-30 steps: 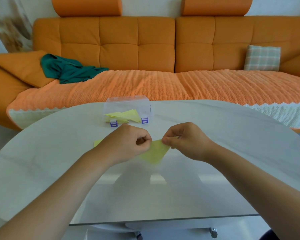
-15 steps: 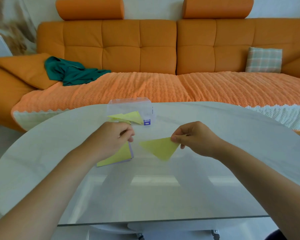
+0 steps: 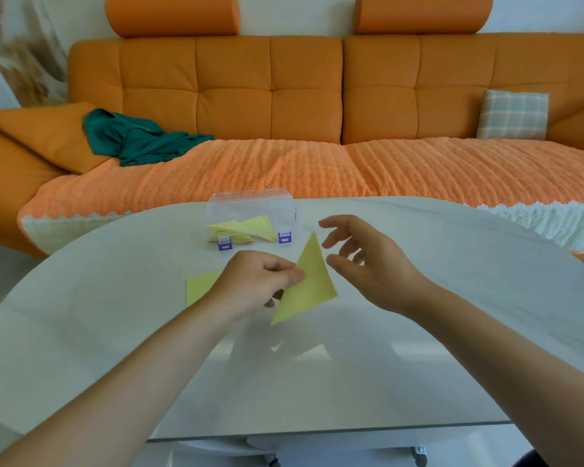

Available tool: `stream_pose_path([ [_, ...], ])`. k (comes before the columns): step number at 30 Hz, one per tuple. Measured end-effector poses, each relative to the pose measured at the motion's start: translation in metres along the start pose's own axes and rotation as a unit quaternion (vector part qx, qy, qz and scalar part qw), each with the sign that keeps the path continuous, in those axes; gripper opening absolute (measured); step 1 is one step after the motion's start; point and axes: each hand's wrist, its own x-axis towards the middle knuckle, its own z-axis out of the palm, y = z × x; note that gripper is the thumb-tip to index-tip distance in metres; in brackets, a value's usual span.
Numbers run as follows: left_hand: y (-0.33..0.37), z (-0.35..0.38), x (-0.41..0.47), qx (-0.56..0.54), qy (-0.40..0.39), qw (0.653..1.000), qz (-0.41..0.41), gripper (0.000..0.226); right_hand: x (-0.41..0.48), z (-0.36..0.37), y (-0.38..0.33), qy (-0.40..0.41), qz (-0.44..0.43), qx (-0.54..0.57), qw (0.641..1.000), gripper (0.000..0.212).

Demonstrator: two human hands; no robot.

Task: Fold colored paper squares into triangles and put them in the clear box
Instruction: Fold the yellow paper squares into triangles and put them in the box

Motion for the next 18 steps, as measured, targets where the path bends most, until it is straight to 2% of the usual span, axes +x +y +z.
stream_pose_path([
  [3,0.0006,0.0002,-0.0006,-0.1,0.011,0.993,-0.068,0.008,-0.0057,0.0016,-0.0043,-0.008,-0.096,-0.071,0.993,0.063],
  [6,0.0015,0.0029,-0.0004,-0.177,0.0,0.98,-0.095,0.014,-0.0078,0.003,-0.008,-0.021,-0.139,-0.125,0.982,0.06],
  [10,0.0023,0.0068,-0.0002,-0.237,-0.018,0.966,-0.099,0.018,-0.0095,0.0047,-0.0076,-0.034,-0.133,-0.155,0.978,0.025],
  [13,0.0031,0.009,-0.0017,-0.252,-0.056,0.962,-0.088,0.019,-0.0074,0.0061,-0.0063,-0.007,-0.1,-0.114,0.988,0.007],
  [15,0.0029,0.0088,-0.0018,-0.261,-0.066,0.96,-0.079,0.021,-0.0054,0.0062,-0.0055,-0.007,-0.071,-0.076,0.995,0.005],
  [18,0.0012,0.0058,0.0008,-0.278,-0.04,0.958,-0.059,0.022,-0.0049,0.0043,-0.0065,-0.023,-0.04,-0.037,0.998,0.013],
])
